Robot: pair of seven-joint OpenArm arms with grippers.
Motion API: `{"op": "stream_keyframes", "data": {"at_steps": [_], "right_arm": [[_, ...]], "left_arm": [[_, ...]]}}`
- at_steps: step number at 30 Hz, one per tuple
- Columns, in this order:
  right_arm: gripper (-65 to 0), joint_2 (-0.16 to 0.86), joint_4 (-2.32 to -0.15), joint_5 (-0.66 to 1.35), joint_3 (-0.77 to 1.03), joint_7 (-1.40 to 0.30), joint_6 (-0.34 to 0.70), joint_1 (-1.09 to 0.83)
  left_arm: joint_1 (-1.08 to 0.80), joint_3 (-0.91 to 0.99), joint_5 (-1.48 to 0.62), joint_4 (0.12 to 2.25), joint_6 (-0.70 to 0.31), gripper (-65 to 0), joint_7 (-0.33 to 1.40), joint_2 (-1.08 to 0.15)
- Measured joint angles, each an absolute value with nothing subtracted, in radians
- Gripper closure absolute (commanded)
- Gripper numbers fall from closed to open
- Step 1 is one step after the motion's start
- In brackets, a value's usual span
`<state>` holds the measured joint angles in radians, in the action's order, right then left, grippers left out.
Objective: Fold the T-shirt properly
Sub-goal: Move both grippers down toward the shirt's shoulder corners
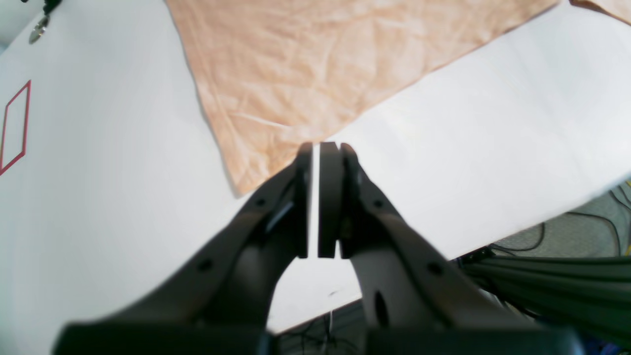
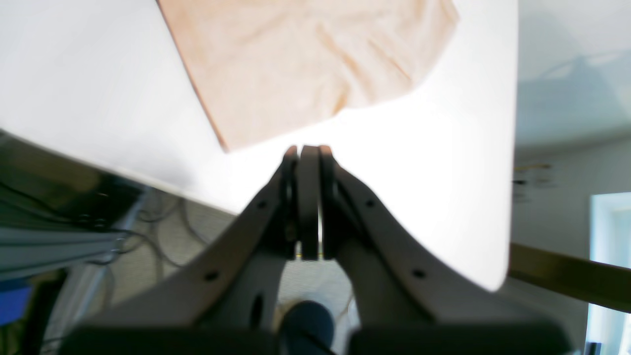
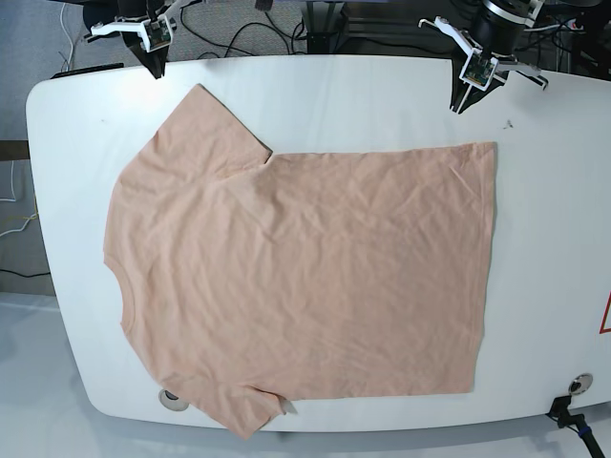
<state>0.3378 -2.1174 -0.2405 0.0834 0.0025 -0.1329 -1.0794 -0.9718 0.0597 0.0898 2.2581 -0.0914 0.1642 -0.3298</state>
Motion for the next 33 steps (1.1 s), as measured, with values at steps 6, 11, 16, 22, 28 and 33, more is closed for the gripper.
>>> {"op": "stream_keyframes", "data": {"at_steps": [6,11,16,22,28,33], "right_arm": [[0.0,0.342,-2.112,-0.336,0.084,-0.018,-0.226,-0.947],[0.0,0.344,-2.093,-0.378,0.079,-0.008,-0.21,-0.925],[-8.8,0.344,-2.086,-0.424,0.077,-0.006,-0.221,-0.921],[-6.4,0.342,-2.085,-0.505,0.073,-0.008,-0.221,-0.913],[-5.8,0.324,-2.079,-0.559,0.072,-0.012,-0.219,-0.896],[-6.2,0.319,-2.079,-0.564,0.07,-0.012,-0.221,-0.89]], "left_arm": [[-0.941,0.063,0.09,2.245,-0.106,-2.2,0.165,-0.331],[-0.916,0.061,0.054,2.249,-0.095,-19.7,0.161,-0.355],[-0.912,0.062,0.044,2.247,-0.083,-24.8,0.173,-0.4],[-0.89,0.053,0.044,2.223,-0.053,-25.0,0.19,-0.45],[-0.827,-0.078,0.089,2.126,-0.011,-28.3,0.195,-0.449],[-0.764,-0.171,0.188,2.104,-0.025,-29.1,0.219,-0.455]]}}
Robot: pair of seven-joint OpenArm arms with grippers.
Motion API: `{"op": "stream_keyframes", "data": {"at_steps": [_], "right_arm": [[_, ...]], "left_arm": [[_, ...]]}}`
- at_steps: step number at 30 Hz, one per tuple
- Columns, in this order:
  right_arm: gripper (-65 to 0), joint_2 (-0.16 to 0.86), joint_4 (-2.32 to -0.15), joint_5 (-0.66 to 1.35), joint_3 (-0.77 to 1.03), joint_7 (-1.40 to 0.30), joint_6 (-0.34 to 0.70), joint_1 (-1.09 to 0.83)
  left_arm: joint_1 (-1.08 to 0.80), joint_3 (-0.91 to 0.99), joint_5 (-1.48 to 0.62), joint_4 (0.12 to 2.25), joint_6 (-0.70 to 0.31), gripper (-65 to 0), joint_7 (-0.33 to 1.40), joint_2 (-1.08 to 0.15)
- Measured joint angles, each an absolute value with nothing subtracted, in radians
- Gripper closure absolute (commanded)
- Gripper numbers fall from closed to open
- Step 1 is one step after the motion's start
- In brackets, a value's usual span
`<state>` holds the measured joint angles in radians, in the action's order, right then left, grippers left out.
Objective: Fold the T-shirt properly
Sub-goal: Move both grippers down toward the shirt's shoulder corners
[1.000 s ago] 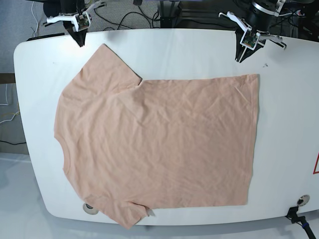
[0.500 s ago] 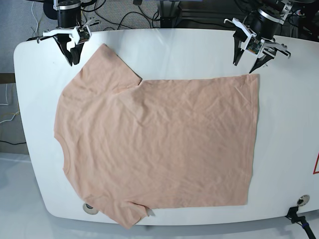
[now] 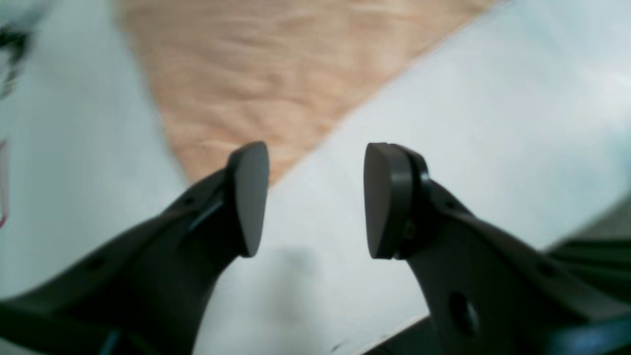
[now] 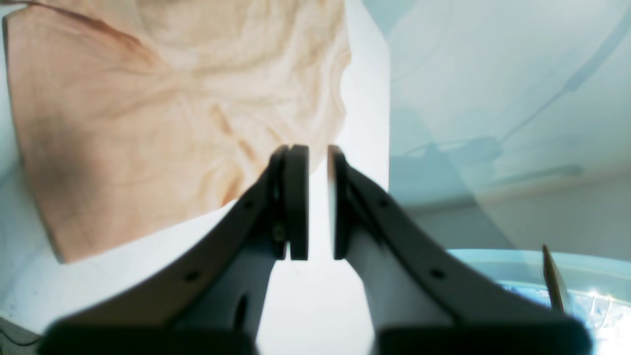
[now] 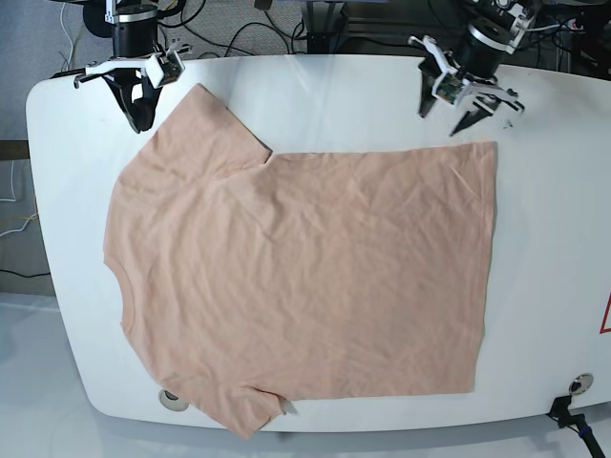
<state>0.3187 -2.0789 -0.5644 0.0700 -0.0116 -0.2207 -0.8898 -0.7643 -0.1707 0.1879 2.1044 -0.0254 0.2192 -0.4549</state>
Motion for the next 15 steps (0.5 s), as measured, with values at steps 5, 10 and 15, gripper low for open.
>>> {"op": "stream_keyframes", "data": {"at_steps": [5,10,15], "right_arm": [[-8.6,0.325,-2.082,-0.562,0.071,-0.009,-0.218,-0.885],[-9.5,0.324,-2.114,-0.566,0.07,-0.055,-0.147,-0.862],[-12.0,0.33,-2.112,-0.584,0.073,-0.097,-0.047,-0.868]], "left_arm": [[-0.743,-0.187,0.223,2.074,-0.081,-30.9,0.275,-0.469],[-0.72,-0.185,0.225,2.091,-0.305,-32.3,0.241,-0.527],[-0.661,-0.184,0.224,2.101,-0.336,-33.5,0.217,-0.605]]}}
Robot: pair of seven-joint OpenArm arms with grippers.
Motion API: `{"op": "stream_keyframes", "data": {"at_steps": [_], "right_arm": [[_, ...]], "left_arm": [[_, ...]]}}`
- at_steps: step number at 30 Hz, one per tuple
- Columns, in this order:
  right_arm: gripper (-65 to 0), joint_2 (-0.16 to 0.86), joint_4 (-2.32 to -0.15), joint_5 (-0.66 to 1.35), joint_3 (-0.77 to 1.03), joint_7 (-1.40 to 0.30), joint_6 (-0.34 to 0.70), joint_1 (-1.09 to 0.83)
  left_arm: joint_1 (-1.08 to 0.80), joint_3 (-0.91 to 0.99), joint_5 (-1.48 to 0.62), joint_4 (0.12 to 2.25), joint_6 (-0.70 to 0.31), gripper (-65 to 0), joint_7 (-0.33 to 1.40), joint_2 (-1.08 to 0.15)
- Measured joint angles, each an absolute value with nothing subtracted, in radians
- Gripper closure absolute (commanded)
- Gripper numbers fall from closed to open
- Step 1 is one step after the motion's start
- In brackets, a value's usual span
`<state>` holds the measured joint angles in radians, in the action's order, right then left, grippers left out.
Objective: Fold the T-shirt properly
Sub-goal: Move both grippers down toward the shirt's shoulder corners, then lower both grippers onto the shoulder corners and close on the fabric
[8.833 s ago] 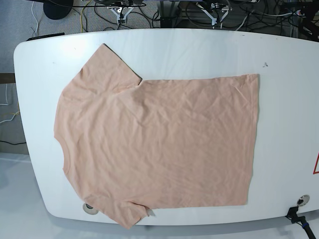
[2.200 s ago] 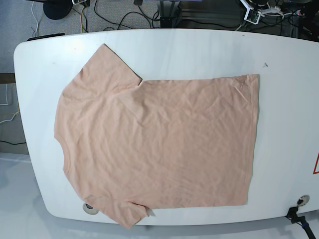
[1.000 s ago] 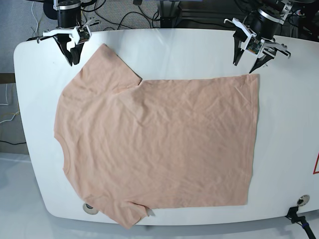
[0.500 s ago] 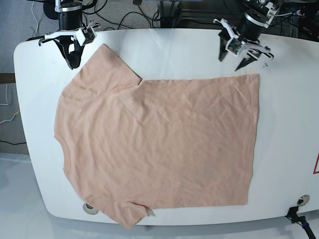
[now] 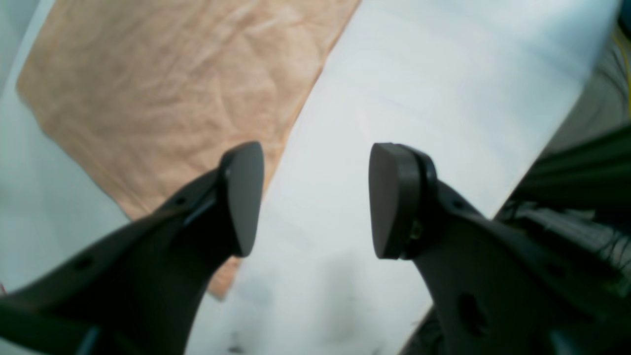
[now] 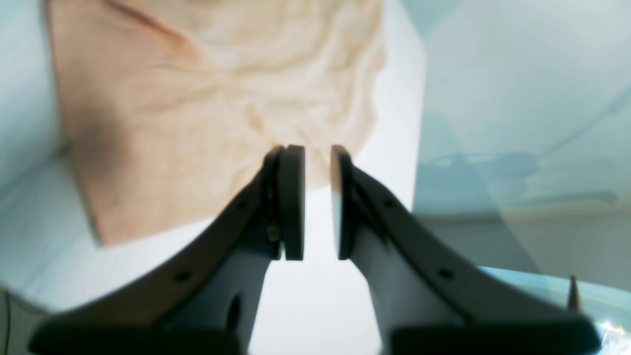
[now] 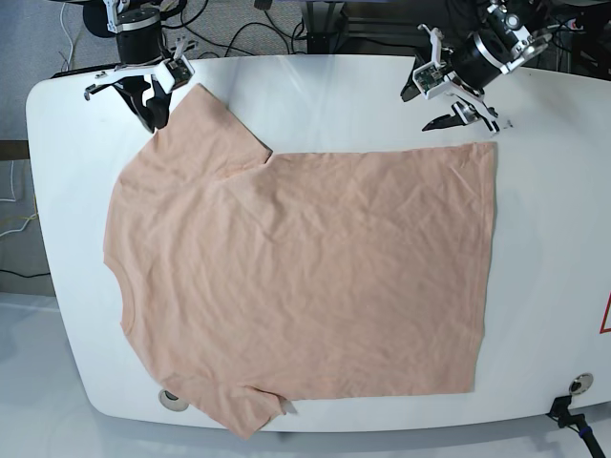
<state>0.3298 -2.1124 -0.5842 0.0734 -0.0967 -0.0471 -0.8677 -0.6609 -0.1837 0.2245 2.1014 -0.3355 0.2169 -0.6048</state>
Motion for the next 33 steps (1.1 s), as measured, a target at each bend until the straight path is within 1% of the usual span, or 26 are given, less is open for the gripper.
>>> {"op": "stream_keyframes", "data": {"at_steps": [3,5,6,8,10,15,19,23,31,32,33], "right_arm": [[-16.9,0.332,-2.112,-0.591,0.075,-0.114,0.003,-0.867],[-17.2,0.334,-2.112,-0.599,0.071,-0.115,0.027,-0.866],[-17.0,0.332,-2.111,-0.607,0.07,-0.116,0.035,-0.867],[-16.2,0.332,-2.104,-0.632,0.07,-0.113,0.036,-0.868],[-15.9,0.333,-2.101,-0.657,0.07,-0.11,0.029,-0.865],[-14.8,0.343,-2.093,-0.682,0.07,-0.109,0.001,-0.862],[-15.0,0.347,-2.086,-0.688,0.07,-0.117,0.004,-0.852],[-14.8,0.343,-2.086,-0.681,0.07,-0.136,0.005,-0.859],[-15.5,0.343,-2.08,-0.677,0.071,-0.162,0.004,-0.847],[-15.5,0.333,-2.062,-0.677,0.068,-0.167,0.007,-0.822],[-15.5,0.312,-2.001,-0.679,0.064,-0.164,-0.011,-0.785]], "left_arm": [[-0.614,-0.182,0.229,2.099,-0.302,-35.0,0.212,-0.641],[-0.581,-0.183,0.25,2.07,-0.284,-35.6,0.203,-0.664],[-0.557,-0.182,0.263,2.05,-0.26,-35.9,0.192,-0.678],[-0.521,-0.17,0.308,1.998,-0.216,-36.3,0.196,-0.688],[-0.503,-0.156,0.353,1.972,-0.194,-36.6,0.19,-0.696],[-0.487,-0.158,0.424,1.878,-0.183,-37.3,0.168,-0.682],[-0.482,-0.167,0.452,1.828,-0.186,-38.2,0.187,-0.674],[-0.451,-0.173,0.436,1.787,-0.207,-38.0,0.178,-0.678],[-0.369,-0.236,0.437,1.637,-0.187,-37.4,0.168,-0.691],[-0.38,-0.233,0.437,1.639,-0.192,-37.4,0.166,-0.679],[-0.386,-0.212,0.437,1.644,-0.199,-37.4,0.173,-0.653]]}}
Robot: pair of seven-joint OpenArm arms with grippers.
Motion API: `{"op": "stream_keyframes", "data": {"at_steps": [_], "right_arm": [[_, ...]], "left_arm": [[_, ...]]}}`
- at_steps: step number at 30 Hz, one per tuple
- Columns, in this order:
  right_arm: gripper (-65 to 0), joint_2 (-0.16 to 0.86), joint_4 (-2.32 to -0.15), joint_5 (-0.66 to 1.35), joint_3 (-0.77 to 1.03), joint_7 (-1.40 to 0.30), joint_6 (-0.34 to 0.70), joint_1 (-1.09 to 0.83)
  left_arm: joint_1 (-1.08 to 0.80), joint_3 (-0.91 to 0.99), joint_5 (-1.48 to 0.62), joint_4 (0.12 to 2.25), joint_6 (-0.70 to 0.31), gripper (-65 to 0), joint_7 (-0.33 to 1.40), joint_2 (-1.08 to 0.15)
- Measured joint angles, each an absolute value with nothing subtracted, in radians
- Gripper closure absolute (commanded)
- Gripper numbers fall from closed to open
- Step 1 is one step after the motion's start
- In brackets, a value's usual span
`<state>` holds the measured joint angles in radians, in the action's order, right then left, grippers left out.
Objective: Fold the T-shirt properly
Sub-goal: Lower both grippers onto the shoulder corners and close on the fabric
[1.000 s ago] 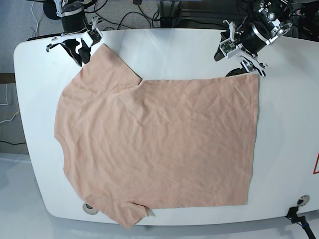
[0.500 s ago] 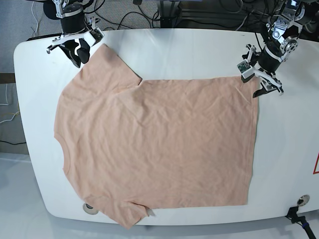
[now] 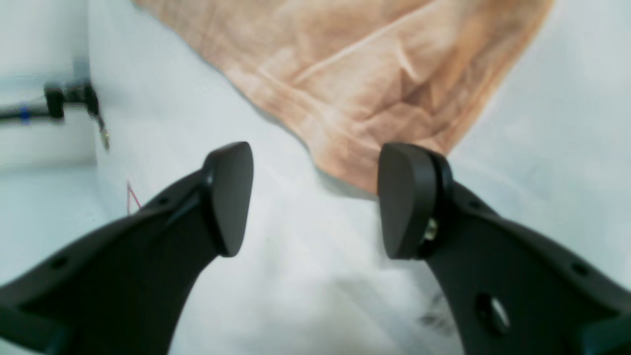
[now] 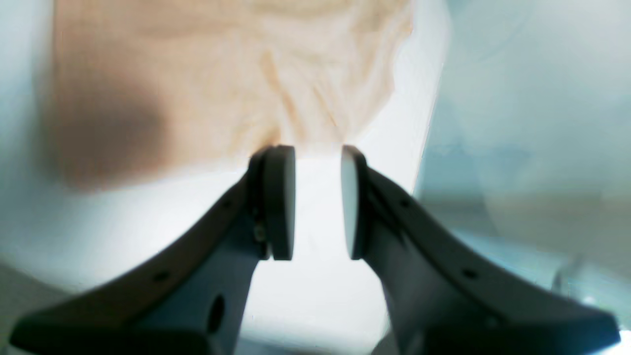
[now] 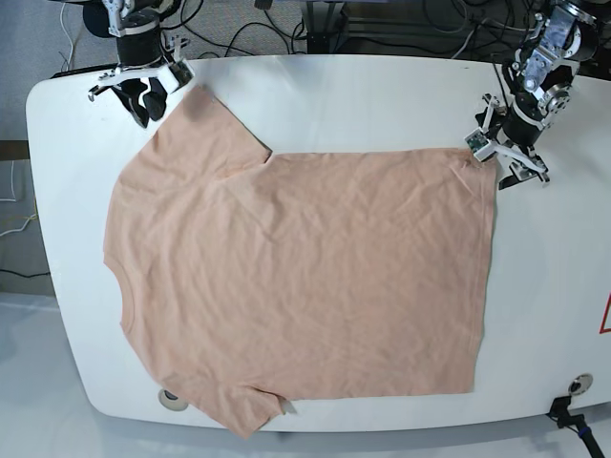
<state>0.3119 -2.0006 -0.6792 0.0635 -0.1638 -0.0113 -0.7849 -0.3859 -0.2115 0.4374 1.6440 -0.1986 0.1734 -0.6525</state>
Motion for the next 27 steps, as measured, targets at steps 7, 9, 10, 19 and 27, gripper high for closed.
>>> {"op": "stream_keyframes", "data": {"at_steps": [7,9,10,19,27], "right_arm": [[-15.5,0.269,-1.984,-0.677,0.062,-0.186,0.026,-0.772],[-15.5,0.272,-1.983,-0.677,0.062,-0.196,0.027,-0.777],[-15.5,0.271,-1.983,-0.677,0.062,-0.195,0.027,-0.779],[-15.7,0.268,-1.983,-0.674,0.058,-0.192,0.027,-0.78],[-15.8,0.227,-1.984,-0.593,0.054,-0.188,0.027,-0.776]], "left_arm": [[-0.385,-0.221,0.429,1.651,-0.195,-37.4,0.155,-0.648],[-0.385,-0.221,0.43,1.651,-0.194,-37.4,0.156,-0.644],[-0.385,-0.221,0.43,1.651,-0.194,-37.4,0.155,-0.646],[-0.391,-0.13,0.43,1.642,-0.227,-37.5,0.168,-0.643],[-0.393,0.009,0.43,1.685,-0.398,-37.5,0.169,-0.566]]}}
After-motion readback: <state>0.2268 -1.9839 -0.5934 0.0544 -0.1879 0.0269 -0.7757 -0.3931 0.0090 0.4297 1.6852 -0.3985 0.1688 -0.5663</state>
